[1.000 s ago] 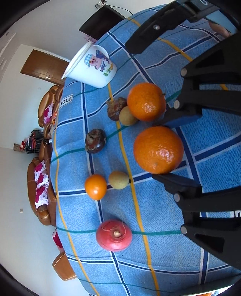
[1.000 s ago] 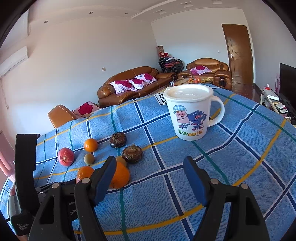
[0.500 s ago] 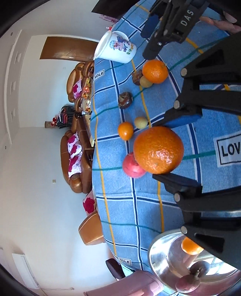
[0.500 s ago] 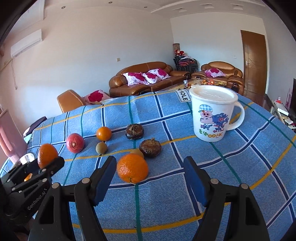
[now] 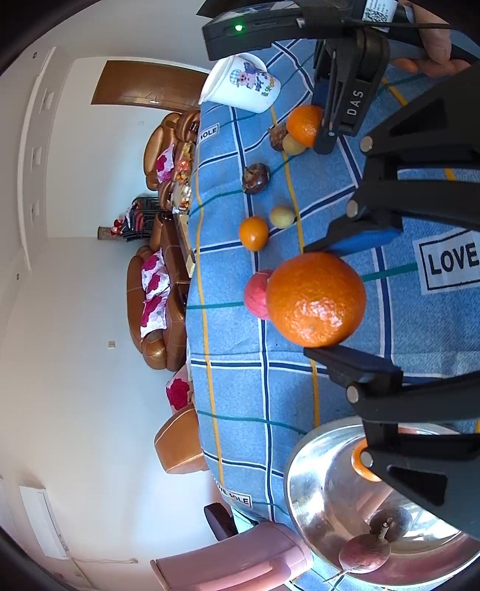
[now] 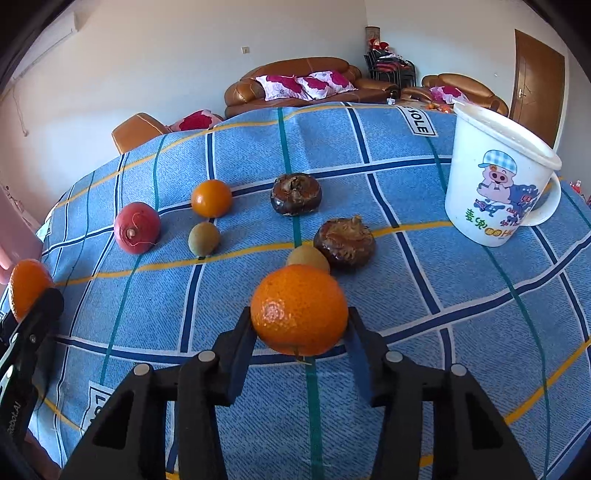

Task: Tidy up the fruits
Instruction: 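Carry both oranges over the steel bowl and open both tools, then withdraw both open tools from the steel bowl, then grasp the red radish with the left tool while the right tool grasps the dark brown fruit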

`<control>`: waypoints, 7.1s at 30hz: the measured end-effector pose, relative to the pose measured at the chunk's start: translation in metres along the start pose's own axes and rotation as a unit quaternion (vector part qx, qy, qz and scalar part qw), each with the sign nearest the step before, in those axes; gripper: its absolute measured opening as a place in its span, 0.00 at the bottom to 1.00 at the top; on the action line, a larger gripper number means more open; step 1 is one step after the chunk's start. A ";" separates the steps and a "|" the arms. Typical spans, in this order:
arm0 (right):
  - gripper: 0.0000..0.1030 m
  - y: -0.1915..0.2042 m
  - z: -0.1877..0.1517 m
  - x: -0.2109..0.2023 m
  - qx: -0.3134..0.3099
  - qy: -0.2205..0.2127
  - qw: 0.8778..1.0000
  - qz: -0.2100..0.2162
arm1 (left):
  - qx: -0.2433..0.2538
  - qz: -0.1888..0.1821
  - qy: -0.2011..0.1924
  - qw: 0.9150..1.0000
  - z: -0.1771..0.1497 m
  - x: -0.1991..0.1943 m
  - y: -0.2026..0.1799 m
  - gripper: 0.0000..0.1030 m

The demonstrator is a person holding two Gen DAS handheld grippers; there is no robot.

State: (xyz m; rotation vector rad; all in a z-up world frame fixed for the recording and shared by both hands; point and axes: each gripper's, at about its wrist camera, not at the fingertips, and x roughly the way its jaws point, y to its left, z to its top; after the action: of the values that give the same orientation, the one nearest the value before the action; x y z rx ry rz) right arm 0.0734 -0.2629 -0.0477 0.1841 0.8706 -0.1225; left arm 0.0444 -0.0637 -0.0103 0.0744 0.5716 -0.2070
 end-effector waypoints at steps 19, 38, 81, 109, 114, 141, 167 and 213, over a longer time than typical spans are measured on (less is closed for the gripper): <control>0.46 0.040 -0.032 -0.083 -0.021 -0.194 0.979 -0.051 | 0.002 0.014 -0.023 1.000 -0.006 -0.016 0.010 0.47; 0.46 0.104 -0.054 -0.093 -0.066 -0.219 0.973 -0.031 | -0.014 0.029 -0.036 0.999 -0.018 -0.039 0.058 0.47; 0.46 0.261 -0.035 -0.036 -0.150 -0.146 0.975 0.068 | -0.090 0.104 0.000 0.990 -0.035 -0.043 0.190 0.47; 0.49 0.290 -0.014 0.001 -0.239 -0.082 0.963 0.090 | -0.083 0.138 0.031 0.986 -0.037 -0.038 0.191 0.48; 0.53 0.285 -0.012 0.000 -0.227 -0.082 0.963 0.120 | -0.098 0.141 0.024 0.985 -0.037 -0.041 0.194 0.58; 0.88 0.220 -0.046 -0.083 -0.077 -0.290 0.954 0.015 | -0.065 0.208 -0.106 0.970 -0.033 -0.076 0.176 1.00; 0.88 0.149 -0.042 -0.090 -0.075 -0.273 0.959 -0.019 | -0.048 0.160 -0.083 0.982 -0.031 -0.069 0.134 1.00; 0.64 -0.035 0.026 -0.011 0.077 -0.059 0.995 0.008 | -0.076 0.038 0.078 0.993 0.000 0.035 0.005 1.00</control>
State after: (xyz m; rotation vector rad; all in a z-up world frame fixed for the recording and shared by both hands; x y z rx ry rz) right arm 0.0796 -0.3023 -0.0265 0.3251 0.7424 -0.1833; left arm 0.0740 -0.0653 -0.0290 -0.0357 0.7371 -0.0835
